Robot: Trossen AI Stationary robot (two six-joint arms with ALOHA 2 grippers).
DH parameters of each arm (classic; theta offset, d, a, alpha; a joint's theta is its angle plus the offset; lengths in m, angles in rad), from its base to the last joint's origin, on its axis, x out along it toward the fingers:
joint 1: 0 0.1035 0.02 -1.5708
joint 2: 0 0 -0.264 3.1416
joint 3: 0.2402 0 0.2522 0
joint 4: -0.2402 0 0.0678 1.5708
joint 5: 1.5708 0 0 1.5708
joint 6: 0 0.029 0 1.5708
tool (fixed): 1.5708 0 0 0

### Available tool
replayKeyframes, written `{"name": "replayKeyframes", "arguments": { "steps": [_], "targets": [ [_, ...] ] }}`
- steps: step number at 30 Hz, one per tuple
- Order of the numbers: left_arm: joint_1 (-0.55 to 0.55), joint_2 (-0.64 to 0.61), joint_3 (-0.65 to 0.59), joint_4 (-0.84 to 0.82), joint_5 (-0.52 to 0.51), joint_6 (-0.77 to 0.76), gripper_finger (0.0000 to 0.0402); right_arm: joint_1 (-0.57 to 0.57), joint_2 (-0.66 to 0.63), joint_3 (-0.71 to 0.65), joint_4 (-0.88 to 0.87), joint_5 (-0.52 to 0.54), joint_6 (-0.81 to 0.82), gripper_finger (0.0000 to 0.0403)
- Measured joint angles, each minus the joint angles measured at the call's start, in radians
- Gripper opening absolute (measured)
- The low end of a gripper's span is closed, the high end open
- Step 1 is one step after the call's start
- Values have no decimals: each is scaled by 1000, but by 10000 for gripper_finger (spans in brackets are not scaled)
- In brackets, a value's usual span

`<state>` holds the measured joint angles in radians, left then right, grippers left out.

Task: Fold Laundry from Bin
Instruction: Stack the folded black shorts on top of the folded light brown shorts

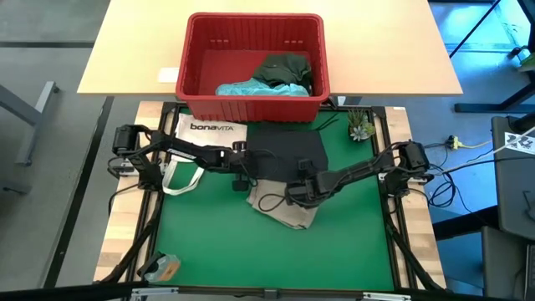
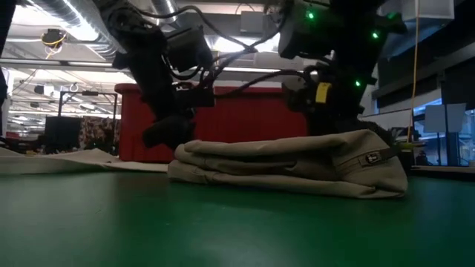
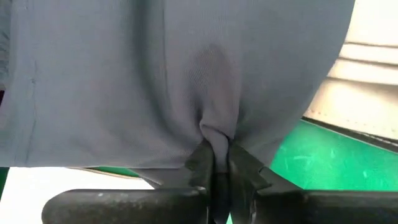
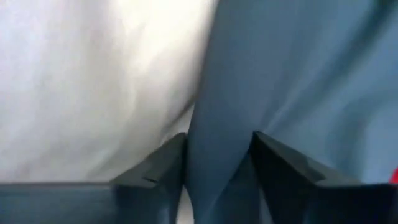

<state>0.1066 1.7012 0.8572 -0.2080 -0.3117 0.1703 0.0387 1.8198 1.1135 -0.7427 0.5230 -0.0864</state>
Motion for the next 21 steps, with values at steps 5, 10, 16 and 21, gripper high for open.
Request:
{"name": "replayKeyframes", "arguments": {
  "steps": [5, 10, 16, 21],
  "targets": [
    [0, 0, 13, -7, -1, 0, 17, 0, 0, 40, -57, 1, 1, 101],
    [0, 0, 24, -28, 0, 0, 15, 0, 0, 54, -96, 7, 1, 51],
    [0, 0, 42, -45, 0, 0, 15, 0, 0, 54, -99, 7, 3, 10],
    [0, 0, 124, -172, -19, 22, 13, 0, 0, 82, -143, 11, 2, 7]
  ]
}}
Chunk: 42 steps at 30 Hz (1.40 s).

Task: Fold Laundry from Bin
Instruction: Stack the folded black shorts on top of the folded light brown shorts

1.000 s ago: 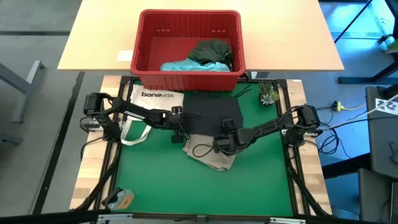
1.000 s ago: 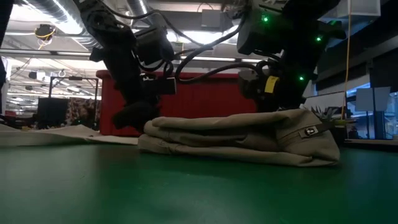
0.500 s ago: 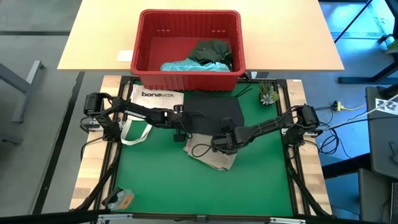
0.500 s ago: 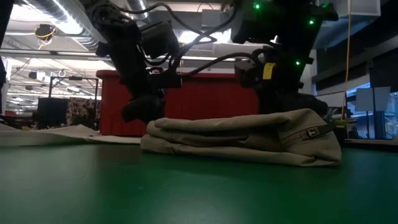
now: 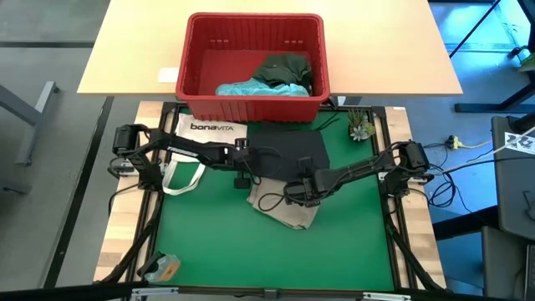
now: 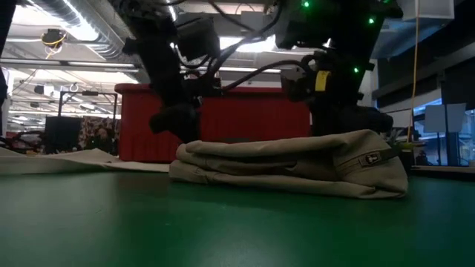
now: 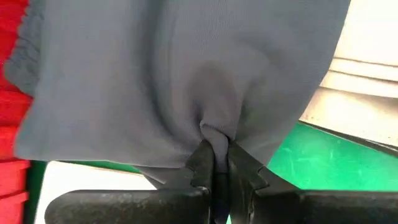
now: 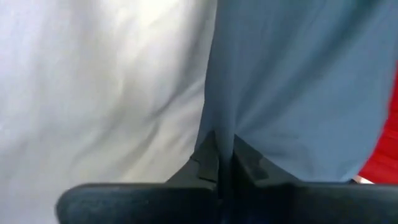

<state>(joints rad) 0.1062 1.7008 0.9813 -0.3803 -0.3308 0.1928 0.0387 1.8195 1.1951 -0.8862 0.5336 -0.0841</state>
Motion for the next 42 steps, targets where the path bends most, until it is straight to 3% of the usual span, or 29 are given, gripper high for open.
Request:
{"name": "replayKeyframes", "arguments": {
  "steps": [6, 15, 24, 29, 42],
  "targets": [
    [0, 0, 129, -144, -22, 45, 12, 0, -17, 95, -137, 99, 1, 7],
    [-33, -30, 318, -283, -78, 102, 12, 1, -162, 169, -307, 116, 112, 4],
    [-127, -35, 392, -380, -148, 105, 12, 105, -274, 170, -350, 53, 211, 3],
    [-193, -35, 393, -409, -150, 81, 12, 198, -272, 170, -348, -46, 284, 2],
    [-325, -35, 393, -435, -176, 22, 12, 372, -264, 170, -198, -141, 370, 5]
  ]
}}
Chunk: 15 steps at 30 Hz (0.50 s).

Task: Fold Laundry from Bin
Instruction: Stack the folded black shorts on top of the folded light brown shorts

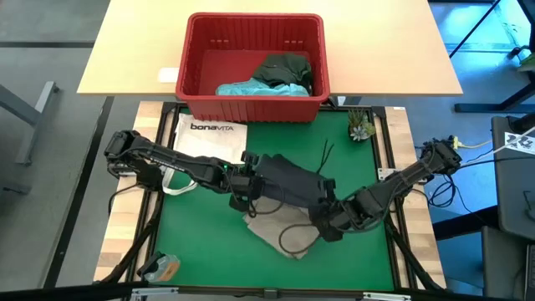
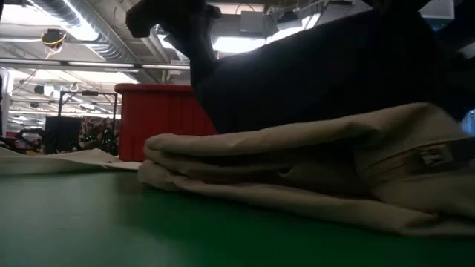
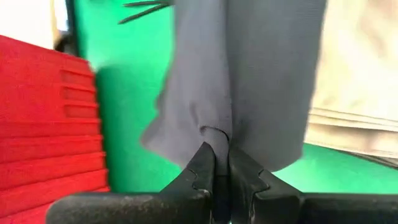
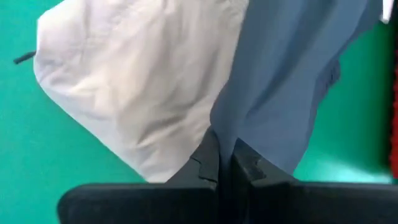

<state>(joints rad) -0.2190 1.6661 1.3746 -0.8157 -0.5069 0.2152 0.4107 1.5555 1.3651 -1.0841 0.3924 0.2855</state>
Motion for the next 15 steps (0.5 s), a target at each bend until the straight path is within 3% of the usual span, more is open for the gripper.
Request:
{"name": "replayKeyframes", "arguments": {
  "steps": [10, 15],
  "targets": [
    [17, -8, 0, 102, -149, 61, 12, -15, -11, 78, -174, 191, 46, 2],
    [27, -33, 11, 143, -161, 111, 12, -8, -11, 146, -219, 186, 50, 2]
  ]
}}
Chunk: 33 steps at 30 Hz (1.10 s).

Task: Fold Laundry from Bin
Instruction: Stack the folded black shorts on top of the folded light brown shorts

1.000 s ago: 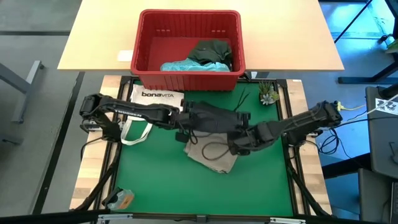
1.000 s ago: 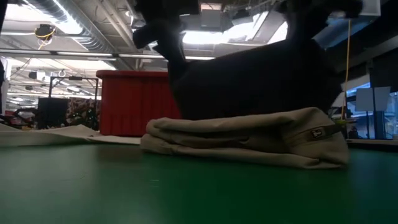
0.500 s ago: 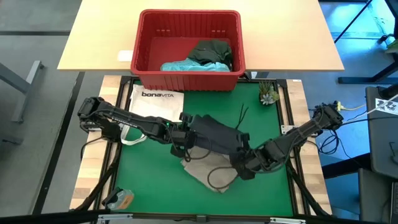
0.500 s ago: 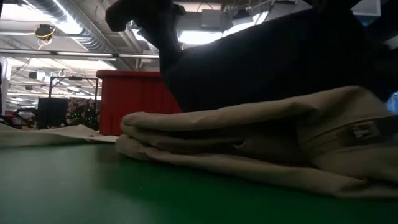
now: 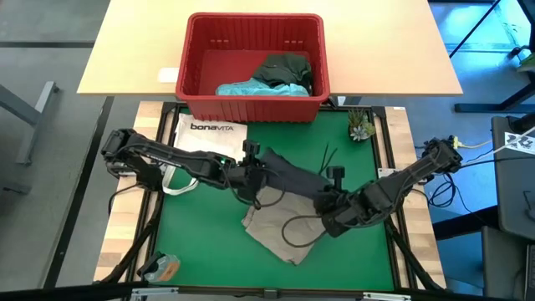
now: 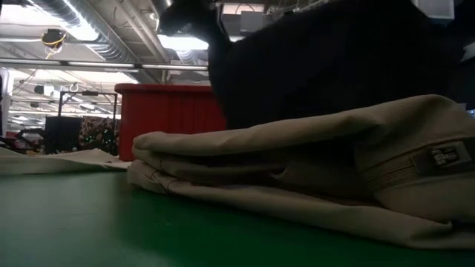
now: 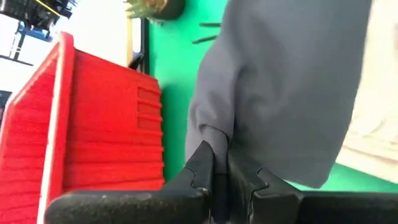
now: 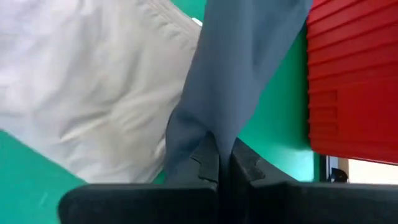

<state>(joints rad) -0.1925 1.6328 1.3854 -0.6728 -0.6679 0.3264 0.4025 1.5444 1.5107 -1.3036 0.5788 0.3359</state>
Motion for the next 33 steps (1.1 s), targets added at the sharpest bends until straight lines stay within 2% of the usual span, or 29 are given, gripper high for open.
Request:
{"name": "replayKeyframes", "arguments": {
  "steps": [7, 10, 19, 28, 33],
  "targets": [
    [-41, -31, 10, -9, 7, -13, 12, 31, 0, 26, 0, -41, 21, 2],
    [-82, -30, 10, -40, 41, -34, 12, 60, 1, 27, 9, -67, 53, 1],
    [-160, -30, 10, -164, 123, -204, 15, 128, 66, 27, 204, -191, 80, 15],
    [-198, -29, 10, -229, 244, -323, 16, 139, 195, 27, 356, -346, 82, 7],
    [-214, -29, 10, -266, 355, -367, 20, 140, 257, 27, 474, -425, 83, 15]
  ]
}}
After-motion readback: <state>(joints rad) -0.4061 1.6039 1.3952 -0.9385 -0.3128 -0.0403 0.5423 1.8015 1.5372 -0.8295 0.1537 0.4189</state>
